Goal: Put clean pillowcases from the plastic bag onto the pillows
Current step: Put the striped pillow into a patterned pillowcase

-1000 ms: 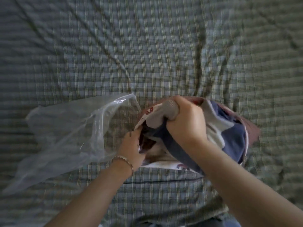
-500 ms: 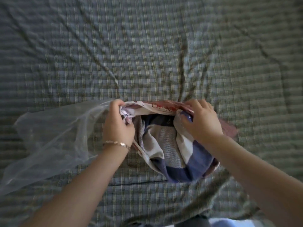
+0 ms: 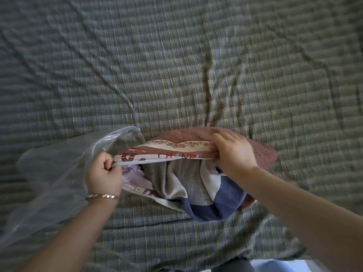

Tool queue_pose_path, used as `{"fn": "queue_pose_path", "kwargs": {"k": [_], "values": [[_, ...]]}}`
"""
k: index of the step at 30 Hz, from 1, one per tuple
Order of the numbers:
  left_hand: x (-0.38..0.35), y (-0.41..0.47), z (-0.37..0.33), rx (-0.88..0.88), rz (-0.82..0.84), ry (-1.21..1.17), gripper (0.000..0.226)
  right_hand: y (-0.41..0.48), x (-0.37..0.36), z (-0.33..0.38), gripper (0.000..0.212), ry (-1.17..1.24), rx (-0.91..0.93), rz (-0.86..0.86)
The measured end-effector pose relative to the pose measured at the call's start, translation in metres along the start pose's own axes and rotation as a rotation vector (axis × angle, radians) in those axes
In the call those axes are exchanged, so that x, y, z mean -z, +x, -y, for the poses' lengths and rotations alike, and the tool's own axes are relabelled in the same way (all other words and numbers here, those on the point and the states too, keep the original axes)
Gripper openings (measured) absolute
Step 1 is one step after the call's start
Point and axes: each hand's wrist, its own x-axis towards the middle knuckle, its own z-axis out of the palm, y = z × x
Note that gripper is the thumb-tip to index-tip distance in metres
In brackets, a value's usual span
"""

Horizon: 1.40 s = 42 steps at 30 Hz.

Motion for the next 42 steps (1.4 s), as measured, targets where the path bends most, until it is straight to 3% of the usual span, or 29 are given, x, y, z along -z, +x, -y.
{"fn": "queue_pose_path", "kwargs": {"k": [2,5,7,9,11,12,15,18,22,26,29,31,33,35,36,38,42], "values": [[-0.003,-0.011,-0.008,0.084,0.078,0.066,0.032,-0.015,0.012,-0.025,0.029,0.025,-0.313,-0.133],[-0.026,-0.036,-0.005,0.118,0.448,0.276,0.028,-0.041,0.020,-0.061,0.034,0.275,-1.061,-0.334],[-0.046,-0.050,0.007,0.298,0.702,0.345,0.061,-0.062,0.006,-0.070,0.035,0.443,-1.355,-0.241],[-0.061,-0.056,0.008,0.607,0.786,0.174,0.092,-0.075,-0.012,-0.063,0.036,0.741,-1.472,-0.036],[-0.074,-0.056,0.003,0.835,0.709,0.032,0.085,-0.082,-0.028,-0.054,0.036,1.043,-1.508,0.078],[-0.079,-0.053,0.000,0.887,0.660,-0.022,0.075,-0.082,-0.033,-0.051,0.039,1.067,-1.514,0.092],[-0.087,-0.048,-0.004,0.830,0.617,0.035,0.051,-0.078,-0.037,-0.055,0.041,0.699,-1.356,0.123],[-0.068,-0.052,-0.013,0.749,0.737,0.162,0.032,-0.082,-0.022,-0.059,0.031,0.457,-1.157,0.241],[-0.013,-0.038,-0.027,0.777,0.885,0.106,0.018,-0.082,0.014,-0.055,0.025,0.436,-1.027,0.404],[0.043,-0.028,-0.026,0.900,0.874,0.027,0.026,-0.080,0.063,-0.057,0.017,0.639,-1.025,0.513],[0.042,-0.046,-0.008,0.774,0.835,0.230,0.020,-0.089,0.059,-0.054,0.011,0.494,-1.061,0.575],[0.029,-0.068,0.000,0.642,0.839,0.467,0.028,-0.098,0.040,-0.048,0.011,0.363,-1.025,0.628],[0.016,-0.092,-0.008,0.224,0.794,0.793,0.044,-0.112,0.015,-0.040,0.021,0.325,-0.997,0.666],[-0.002,-0.111,-0.028,-0.235,0.705,0.641,0.040,-0.125,0.004,-0.030,0.020,0.295,-0.987,0.574],[-0.014,-0.120,-0.042,-0.352,0.739,0.519,0.035,-0.130,0.005,-0.025,0.016,0.270,-0.984,0.499],[-0.041,-0.130,-0.071,-0.356,0.833,0.413,0.036,-0.135,0.017,-0.019,0.007,0.216,-0.946,0.318],[-0.090,-0.134,-0.110,-0.044,0.996,0.473,0.077,-0.135,0.041,-0.021,0.013,0.151,-0.810,0.136]]}}
